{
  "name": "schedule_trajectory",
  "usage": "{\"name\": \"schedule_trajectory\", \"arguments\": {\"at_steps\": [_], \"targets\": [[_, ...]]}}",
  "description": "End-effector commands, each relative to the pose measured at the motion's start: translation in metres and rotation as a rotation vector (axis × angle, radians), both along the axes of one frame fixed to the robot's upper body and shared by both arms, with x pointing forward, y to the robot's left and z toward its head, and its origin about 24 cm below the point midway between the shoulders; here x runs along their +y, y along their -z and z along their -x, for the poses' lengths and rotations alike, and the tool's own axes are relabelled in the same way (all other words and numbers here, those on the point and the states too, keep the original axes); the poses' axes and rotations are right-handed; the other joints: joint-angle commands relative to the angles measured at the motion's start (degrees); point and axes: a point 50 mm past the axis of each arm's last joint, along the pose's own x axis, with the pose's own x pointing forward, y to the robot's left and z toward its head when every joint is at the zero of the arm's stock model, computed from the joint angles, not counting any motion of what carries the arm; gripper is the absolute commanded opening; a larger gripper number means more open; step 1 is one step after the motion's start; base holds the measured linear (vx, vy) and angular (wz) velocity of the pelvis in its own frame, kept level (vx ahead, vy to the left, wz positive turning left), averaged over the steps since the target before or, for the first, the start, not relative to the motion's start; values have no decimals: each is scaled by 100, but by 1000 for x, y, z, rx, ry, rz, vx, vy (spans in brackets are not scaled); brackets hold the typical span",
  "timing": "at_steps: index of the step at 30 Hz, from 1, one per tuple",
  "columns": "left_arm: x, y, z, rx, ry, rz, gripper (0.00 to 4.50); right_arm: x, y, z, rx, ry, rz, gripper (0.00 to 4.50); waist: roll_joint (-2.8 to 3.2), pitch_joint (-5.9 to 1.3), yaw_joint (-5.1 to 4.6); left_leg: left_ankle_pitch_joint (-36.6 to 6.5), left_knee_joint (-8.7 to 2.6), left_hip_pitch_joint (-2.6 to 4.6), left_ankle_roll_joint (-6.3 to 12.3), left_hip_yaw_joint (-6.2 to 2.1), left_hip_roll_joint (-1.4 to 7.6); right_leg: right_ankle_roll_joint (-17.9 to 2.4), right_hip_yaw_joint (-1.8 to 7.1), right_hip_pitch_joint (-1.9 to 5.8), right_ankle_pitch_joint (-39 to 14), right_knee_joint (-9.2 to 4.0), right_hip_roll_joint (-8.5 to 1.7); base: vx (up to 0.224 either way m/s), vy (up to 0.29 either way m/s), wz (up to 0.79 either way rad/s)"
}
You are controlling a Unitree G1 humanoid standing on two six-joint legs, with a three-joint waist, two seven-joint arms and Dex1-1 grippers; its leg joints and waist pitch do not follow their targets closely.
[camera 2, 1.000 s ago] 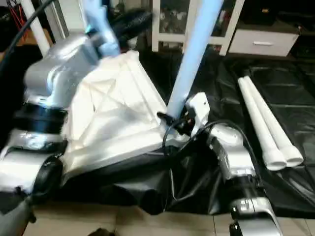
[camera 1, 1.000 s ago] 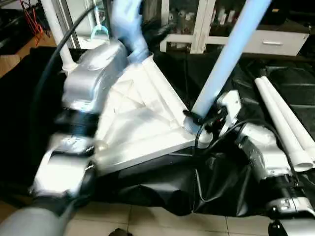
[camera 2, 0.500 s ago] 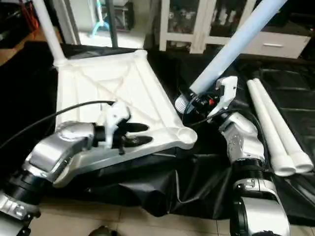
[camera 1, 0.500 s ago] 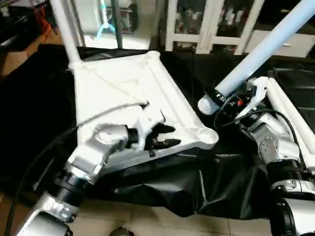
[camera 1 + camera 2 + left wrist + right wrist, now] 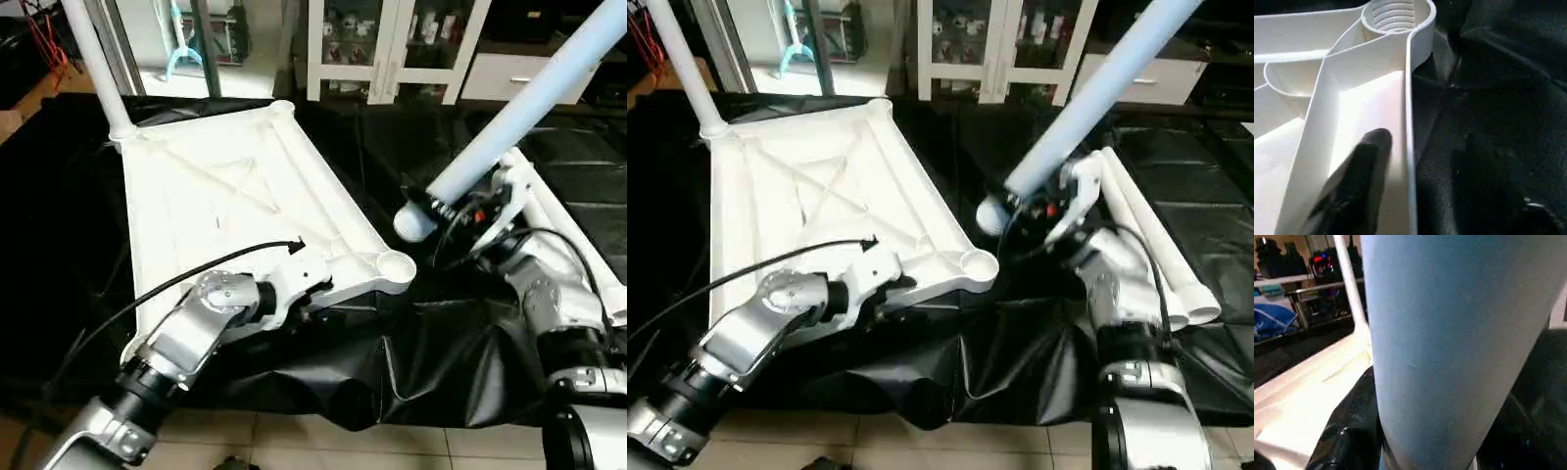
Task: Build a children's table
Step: Insert table leg to table base
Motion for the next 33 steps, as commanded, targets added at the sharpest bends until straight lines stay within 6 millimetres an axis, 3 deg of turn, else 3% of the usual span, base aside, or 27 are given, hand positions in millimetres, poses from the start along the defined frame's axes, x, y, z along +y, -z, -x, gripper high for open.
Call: {"name": "schedule_trajectory", "arguments": {"at_steps": [1,14,21,30,33], "targets": [[6,5,4,26,-7,-35,255,0,-7,0,-28,-14,20,188,-97,-383,-7,166,-273,196,832,32,3,-1633,140,303,2122,-371,-255,0,0,0],[18,8,7,24,-73,-37,145,5,-3,4,-17,-52,17,188,-130,-387,-10,315,-269,199,921,46,2,-1600,149,307,2281,-361,-254,0,0,0],[26,11,6,22,-107,-46,93,8,2,15,3,-131,6,188,-180,-369,-10,120,-295,204,840,51,13,-1545,161,309,1917,-400,-266,0,0,0],[26,18,10,17,-93,-84,10,8,10,26,44,-191,-5,188,-160,-368,-10,104,-299,203,810,48,9,-1514,166,303,1881,-413,-266,0,0,0],[24,19,11,16,-84,-89,2,9,15,29,67,-209,0,188,-161,-370,-1,75,-301,210,777,47,13,-1526,168,300,1797,-416,-273,0,0,0]]}}
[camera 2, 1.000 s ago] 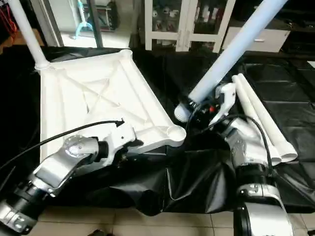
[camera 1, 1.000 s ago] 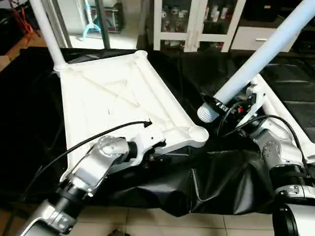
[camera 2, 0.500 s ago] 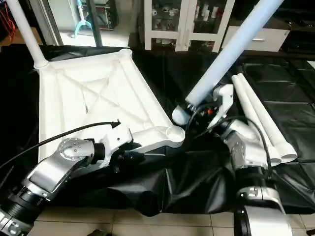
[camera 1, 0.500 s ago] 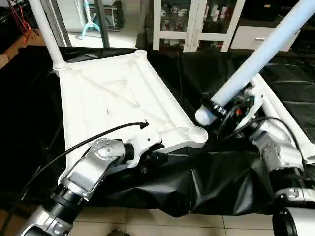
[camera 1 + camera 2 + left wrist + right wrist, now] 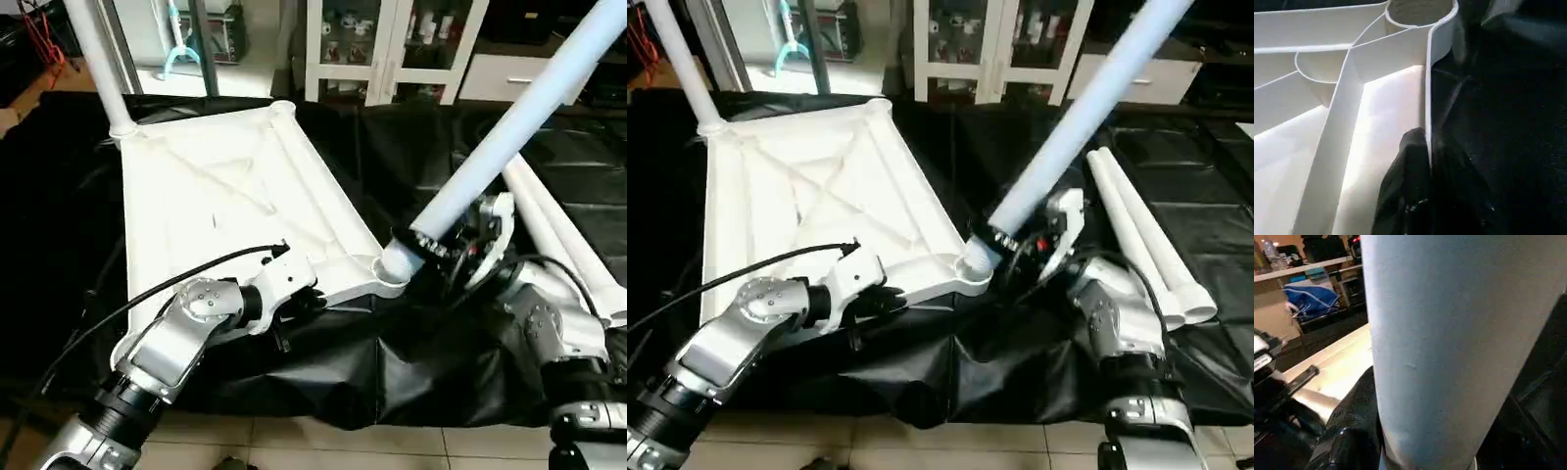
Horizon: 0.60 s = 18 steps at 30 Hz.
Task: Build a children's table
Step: Insert table leg to table base
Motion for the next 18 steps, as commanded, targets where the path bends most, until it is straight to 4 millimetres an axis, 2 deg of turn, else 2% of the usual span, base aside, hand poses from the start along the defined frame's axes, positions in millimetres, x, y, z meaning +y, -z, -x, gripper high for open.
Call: {"name": "schedule_trajectory", "arguments": {"at_steps": [1,7,8,9,10,12,14,18], "targets": [[10,18,4,61,-28,-72,1,-1,-5,1,-18,-24,5,188,-117,-387,-2,86,-286,184,771,37,16,-1522,163,279,1807,-406,-273,0,0,0],[8,15,3,41,-38,-44,0,0,-2,2,-6,-20,9,188,-118,-387,-6,98,-284,184,764,39,14,-1524,167,276,1807,-404,-275,0,0,0],[8,13,3,47,-36,-25,0,1,-1,2,-4,-21,11,188,-137,-383,-5,96,-287,182,767,40,13,-1523,166,276,1805,-408,-275,0,0,0],[8,12,3,53,-33,-13,45,1,-1,2,-3,-22,12,188,-132,-385,-1,97,-286,180,764,40,10,-1525,167,279,1799,-402,-278,0,0,0],[10,9,4,62,-18,-12,56,0,-1,0,-7,-10,14,188,-126,-392,0,145,-282,180,775,37,10,-1530,166,281,1844,-393,-277,0,0,0],[12,7,3,38,-16,-24,56,0,-2,-1,-12,-5,15,188,-127,-399,1,243,-271,177,818,36,3,-1523,165,283,2012,-382,-268,0,0,0],[14,7,3,24,-5,-41,92,0,-4,-2,-15,-6,14,188,-133,-394,-1,244,-273,172,841,38,-2,-1506,163,286,2067,-381,-267,0,0,0],[19,8,3,20,-4,-63,102,0,-6,-3,-22,-9,15,188,-126,-381,-16,88,-287,181,778,38,8,-1494,163,278,1846,-400,-271,0,0,0]]}}
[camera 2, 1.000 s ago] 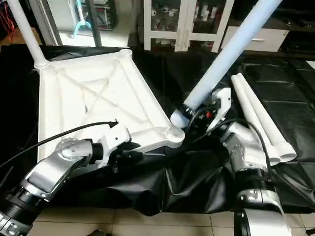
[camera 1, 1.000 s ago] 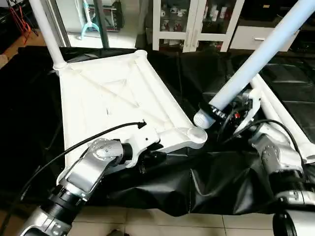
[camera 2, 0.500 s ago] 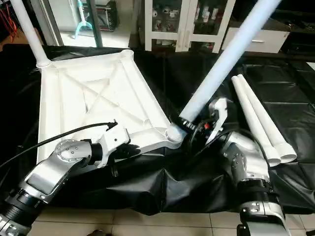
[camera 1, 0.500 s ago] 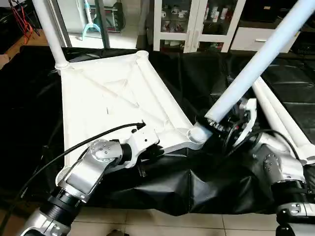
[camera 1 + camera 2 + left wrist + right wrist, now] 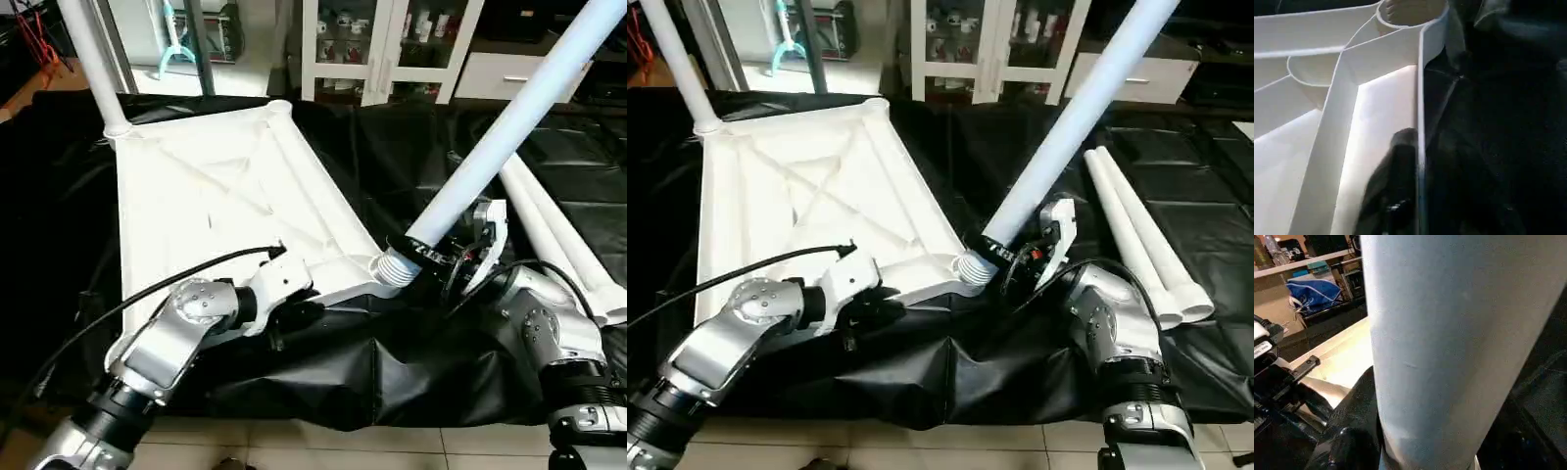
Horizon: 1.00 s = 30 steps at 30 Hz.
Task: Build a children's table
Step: Insert table leg to table base
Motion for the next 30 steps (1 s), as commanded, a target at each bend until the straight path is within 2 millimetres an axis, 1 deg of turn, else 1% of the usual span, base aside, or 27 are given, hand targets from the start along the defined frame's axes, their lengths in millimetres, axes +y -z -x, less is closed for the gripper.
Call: {"name": "schedule_trajectory", "arguments": {"at_steps": [1,3,6,9,11,13,14,17,18,22,26,30], "targets": [[12,10,1,36,-33,-52,102,-1,-10,-4,-37,1,8,188,-110,-385,7,84,-285,180,771,36,9,-1498,161,281,1822,-399,-275,0,0,0],[14,10,2,47,-35,-58,102,-2,-10,-5,-40,2,10,188,-107,-398,5,182,-277,184,776,33,11,-1523,163,287,1934,-380,-268,0,0,0],[17,12,1,46,-51,-77,102,-1,-11,-4,-44,3,12,188,-102,-399,4,278,-270,183,819,35,5,-1543,160,288,2176,-367,-262,0,0,0],[22,14,-2,40,-84,-94,102,-1,-11,-4,-48,4,13,188,-109,-393,4,157,-277,183,783,37,5,-1542,164,294,2065,-383,-273,0,0,0],[22,14,-2,39,-89,-94,102,-1,-12,-4,-48,4,13,188,-102,-387,5,138,-280,183,768,35,8,-1541,165,291,2026,-386,-272,0,0,0],[22,8,-6,39,-128,-30,102,-1,-12,-4,-50,4,14,188,-101,-393,6,198,-275,187,781,34,7,-1556,164,291,2122,-373,-265,0,0,0],[22,7,-6,41,-135,-14,129,-1,-12,-4,-50,4,14,188,-105,-392,1,209,-271,185,779,41,1,-1564,166,292,2159,-367,-259,0,0,0],[21,3,-7,52,-147,27,140,-1,-12,-4,-51,4,14,188,-105,-400,7,238,-271,187,795,35,0,-1582,161,297,2233,-361,-260,0,0,0],[21,3,-7,53,-146,27,163,-1,-12,-4,-51,4,14,188,-101,-406,10,279,-265,189,811,32,1,-1584,161,298,2292,-355,-260,0,0,0],[23,6,-5,35,-117,-21,178,-2,-13,-5,-53,2,16,188,-115,-403,16,368,-260,185,853,33,2,-1587,160,304,2473,-341,-256,0,0,0],[26,7,-6,28,-108,-50,178,-2,-14,-5,-56,0,19,188,-122,-389,16,228,-274,190,811,33,7,-1577,159,301,2245,-365,-268,0,0,0],[30,10,-7,29,-93,-102,178,-2,-14,-5,-56,-5,24,188,-117,-389,11,229,-273,193,784,35,10,-1568,166,302,2189,-367,-269,0,0,0]]}}
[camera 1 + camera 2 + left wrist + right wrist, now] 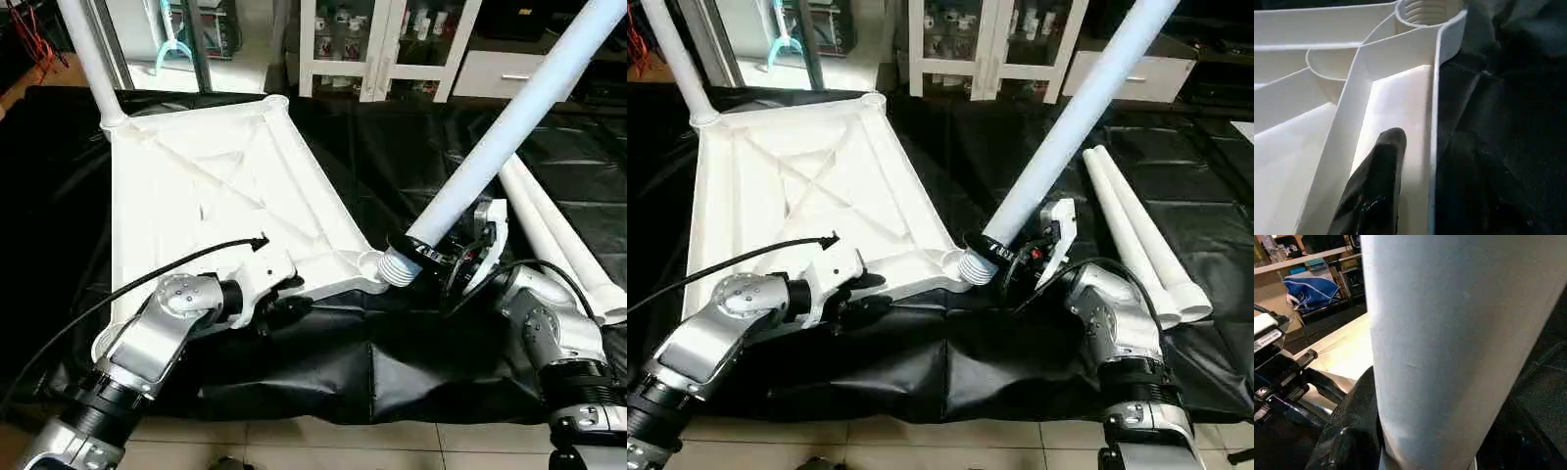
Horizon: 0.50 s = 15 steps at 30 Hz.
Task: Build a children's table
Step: Insert table leg to table base
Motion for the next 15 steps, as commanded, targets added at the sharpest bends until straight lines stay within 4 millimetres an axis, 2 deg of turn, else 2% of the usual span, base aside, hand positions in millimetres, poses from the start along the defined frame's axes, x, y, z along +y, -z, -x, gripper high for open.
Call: {"name": "schedule_trajectory", "arguments": {"at_steps": [1,9,11,15], "targets": [[15,13,-1,47,-40,-93,178,-2,-13,-5,-53,-6,21,188,-71,-417,9,238,-268,191,783,32,11,-1562,165,304,2195,-359,-271,0,0,0],[20,13,-2,71,-55,-109,178,-2,-14,-4,-54,-8,23,188,-73,-414,-5,247,-265,188,790,34,3,-1593,163,306,2250,-350,-262,0,0,0],[22,12,-2,87,-58,-118,149,-2,-14,-4,-54,-9,23,188,-75,-417,-3,283,-262,183,793,33,-3,-1591,164,312,2295,-346,-266,0,0,0],[25,13,-1,116,-64,-128,128,-1,-14,-5,-54,-13,24,188,-78,-417,-14,288,-261,186,810,34,-3,-1605,164,309,2293,-345,-262,0,0,0]]}}
